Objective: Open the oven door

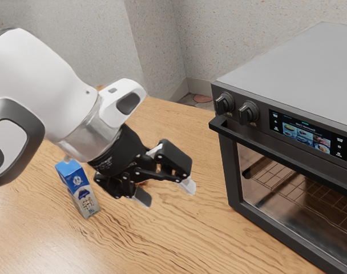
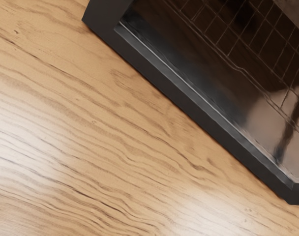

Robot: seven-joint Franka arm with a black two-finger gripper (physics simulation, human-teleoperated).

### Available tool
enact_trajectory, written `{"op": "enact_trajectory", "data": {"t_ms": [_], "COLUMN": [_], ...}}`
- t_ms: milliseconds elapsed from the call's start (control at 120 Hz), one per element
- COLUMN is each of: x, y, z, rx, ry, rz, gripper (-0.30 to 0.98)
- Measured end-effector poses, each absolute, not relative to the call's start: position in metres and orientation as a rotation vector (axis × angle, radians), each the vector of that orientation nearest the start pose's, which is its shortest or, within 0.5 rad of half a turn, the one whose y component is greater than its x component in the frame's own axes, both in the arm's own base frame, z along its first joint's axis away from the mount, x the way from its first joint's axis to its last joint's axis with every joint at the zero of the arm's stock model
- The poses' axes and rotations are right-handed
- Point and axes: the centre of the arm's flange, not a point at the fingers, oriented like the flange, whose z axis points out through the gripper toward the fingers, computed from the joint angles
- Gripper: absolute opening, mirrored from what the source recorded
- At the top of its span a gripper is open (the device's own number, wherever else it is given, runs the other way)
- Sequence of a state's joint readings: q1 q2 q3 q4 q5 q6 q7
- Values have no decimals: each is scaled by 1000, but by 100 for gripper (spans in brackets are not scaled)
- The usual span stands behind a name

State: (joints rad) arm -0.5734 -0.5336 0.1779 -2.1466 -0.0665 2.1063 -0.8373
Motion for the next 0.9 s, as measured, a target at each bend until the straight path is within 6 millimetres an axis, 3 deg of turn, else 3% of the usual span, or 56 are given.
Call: {"op": "enact_trajectory", "data": {"t_ms": [183, 275, 367, 650, 900], "x": [419, 391, 383, 403, 421], "y": [-169, -186, -196, -220, -231], "z": [675, 688, 693, 676, 660], "rx": [-3406, -3395, -3374, -3228, -3092], "ry": [-1197, -1294, -1432, -1897, -2144], "rz": [-659, -739, -758, -658, -611], "gripper": [69, 69, 68, 68, 68]}}
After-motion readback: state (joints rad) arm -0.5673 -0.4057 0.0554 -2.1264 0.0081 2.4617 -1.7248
